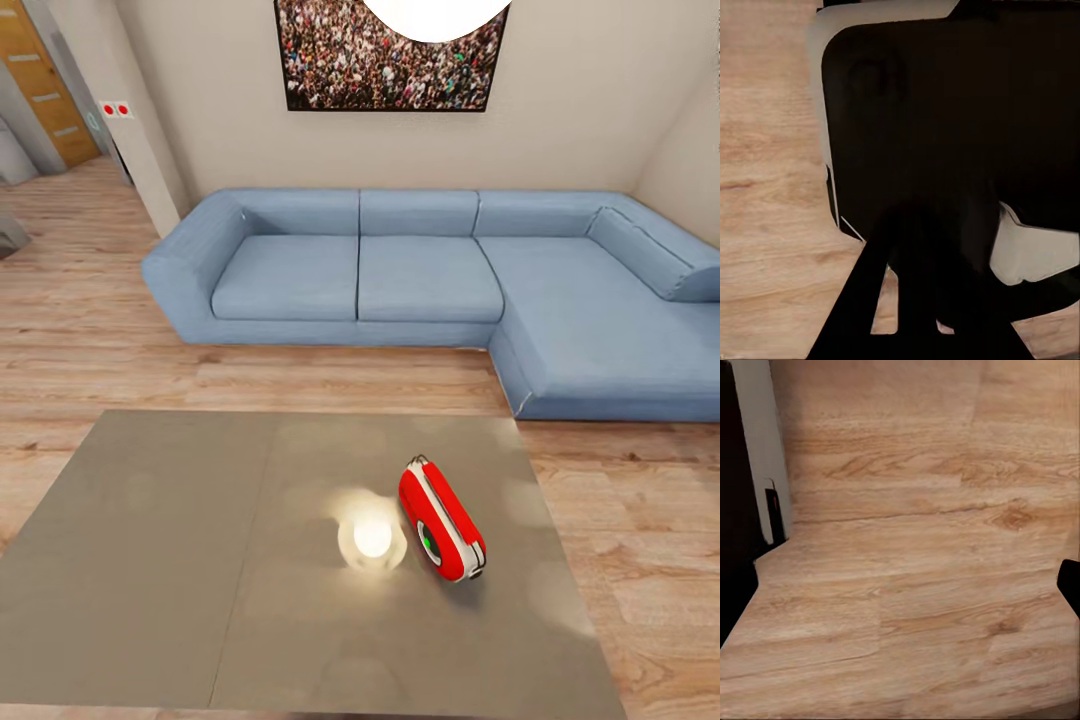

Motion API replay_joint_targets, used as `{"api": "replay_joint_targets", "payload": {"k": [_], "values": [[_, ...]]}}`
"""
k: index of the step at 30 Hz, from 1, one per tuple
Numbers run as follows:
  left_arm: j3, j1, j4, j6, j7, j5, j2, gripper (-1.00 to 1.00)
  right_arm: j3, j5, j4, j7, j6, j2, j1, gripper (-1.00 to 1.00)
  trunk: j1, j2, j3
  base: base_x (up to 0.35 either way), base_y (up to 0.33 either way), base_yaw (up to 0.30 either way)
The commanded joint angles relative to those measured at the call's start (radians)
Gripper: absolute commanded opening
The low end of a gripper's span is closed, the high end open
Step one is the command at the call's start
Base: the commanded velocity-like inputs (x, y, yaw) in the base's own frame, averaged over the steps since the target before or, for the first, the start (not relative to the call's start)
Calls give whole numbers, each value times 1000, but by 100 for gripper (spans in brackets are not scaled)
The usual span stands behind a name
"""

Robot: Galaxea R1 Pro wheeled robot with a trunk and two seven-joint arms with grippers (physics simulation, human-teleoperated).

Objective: Turn on the radio receiver that's on the table in the living room.

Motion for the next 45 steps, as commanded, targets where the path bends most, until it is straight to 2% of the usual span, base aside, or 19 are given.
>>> {"api": "replay_joint_targets", "payload": {"k": [1, 6, 17, 23, 45], "values": [[0, 0, 10, 0, 27, 1, -6, -100, -1, 16, 10, -11, -1, 14, 0, 100, 0, 0, 2, 0, 0, 0], [3, 0, 51, 1, 73, 5, -20, -100, -3, 43, 45, -26, -1, 42, 0, 100, 0, 0, 10, 0, 0, 0], [7, 0, 78, 2, 102, 10, -40, -100, -5, 41, 84, -30, 12, 90, 0, 100, 0, 0, 27, 0, 0, 0], [9, 0, 90, 0, 131, 13, -41, -100, -5, 43, 91, -29, 4, 94, 0, 100, 0, 0, 36, 0, 0, 0], [5, 0, 90, -8, 131, 10, -40, -100, -6, 41, 90, -29, -4, 94, 0, 100, 0, 0, 63, 0, 0, 0]]}}
